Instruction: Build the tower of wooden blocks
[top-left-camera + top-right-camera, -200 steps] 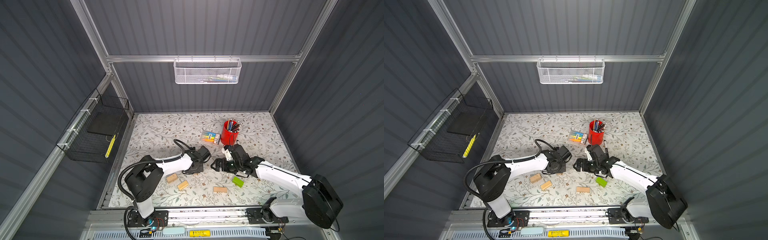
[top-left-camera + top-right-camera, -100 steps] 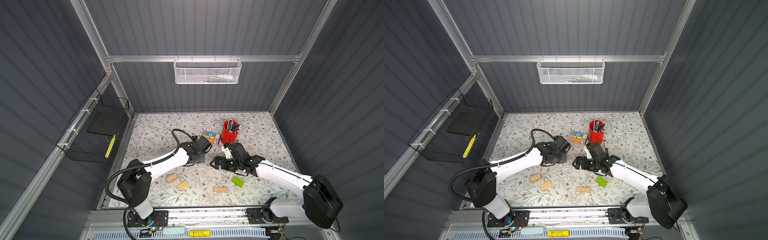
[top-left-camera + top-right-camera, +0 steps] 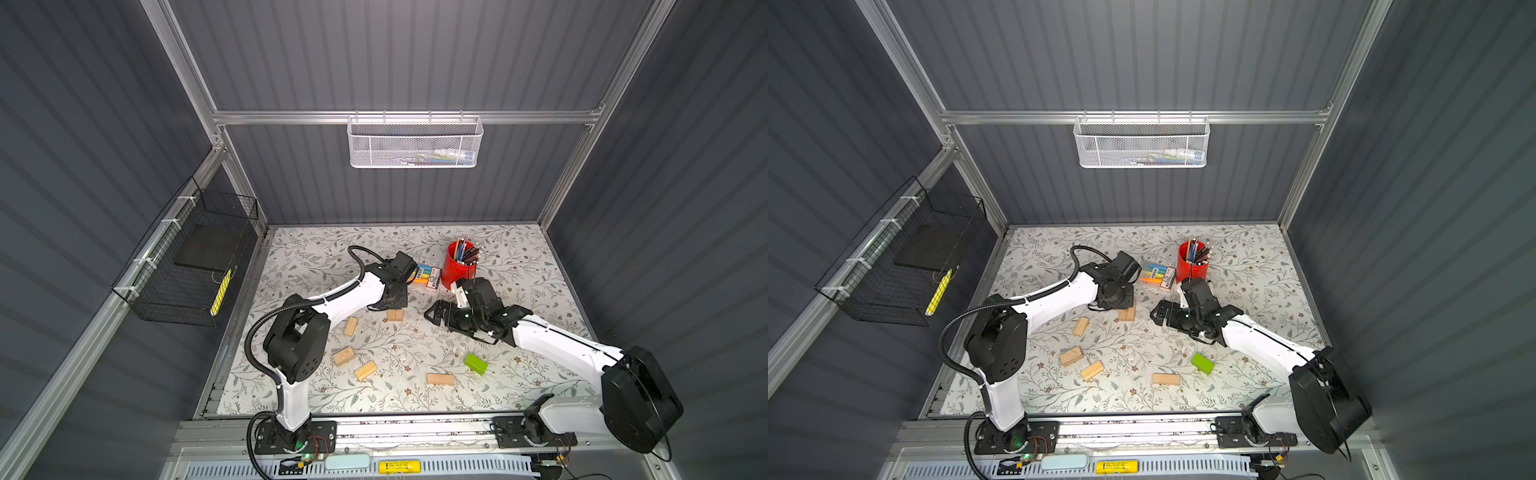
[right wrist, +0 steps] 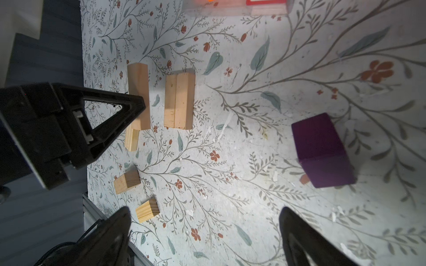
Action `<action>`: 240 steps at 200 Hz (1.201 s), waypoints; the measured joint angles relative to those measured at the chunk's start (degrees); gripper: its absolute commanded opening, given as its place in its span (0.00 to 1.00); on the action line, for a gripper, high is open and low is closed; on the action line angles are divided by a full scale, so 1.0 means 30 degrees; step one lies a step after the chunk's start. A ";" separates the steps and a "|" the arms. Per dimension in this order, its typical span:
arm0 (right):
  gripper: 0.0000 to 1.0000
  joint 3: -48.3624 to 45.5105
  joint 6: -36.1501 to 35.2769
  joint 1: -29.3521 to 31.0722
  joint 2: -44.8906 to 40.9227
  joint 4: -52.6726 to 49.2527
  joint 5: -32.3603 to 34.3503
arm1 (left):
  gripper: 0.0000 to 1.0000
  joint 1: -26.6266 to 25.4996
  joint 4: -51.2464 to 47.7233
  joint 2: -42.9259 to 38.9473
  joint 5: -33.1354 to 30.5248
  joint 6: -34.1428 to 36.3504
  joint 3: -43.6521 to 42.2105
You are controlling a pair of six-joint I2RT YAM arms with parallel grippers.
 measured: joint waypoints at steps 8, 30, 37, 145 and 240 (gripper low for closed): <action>0.99 0.0015 0.0000 -0.0036 0.0160 0.0087 0.0000 | 0.23 0.0000 -0.0022 0.0328 0.0073 0.0051 0.0175; 0.99 0.0015 0.0007 -0.0131 0.0401 0.0313 0.0000 | 0.23 -0.0007 -0.0029 0.0911 0.0160 0.0182 0.0393; 0.99 0.0022 0.0007 -0.0160 0.0430 0.0372 -0.0007 | 0.23 0.0000 -0.0066 0.0984 0.0204 0.0197 0.0393; 0.99 0.0087 0.0007 -0.0321 0.0634 0.0772 -0.0066 | 0.23 0.0124 -0.0284 0.2106 0.0270 0.0546 0.0758; 0.99 0.0087 0.0007 -0.0372 0.0634 0.0765 -0.0066 | 0.27 0.0372 0.0131 0.2106 0.0372 0.0546 0.0685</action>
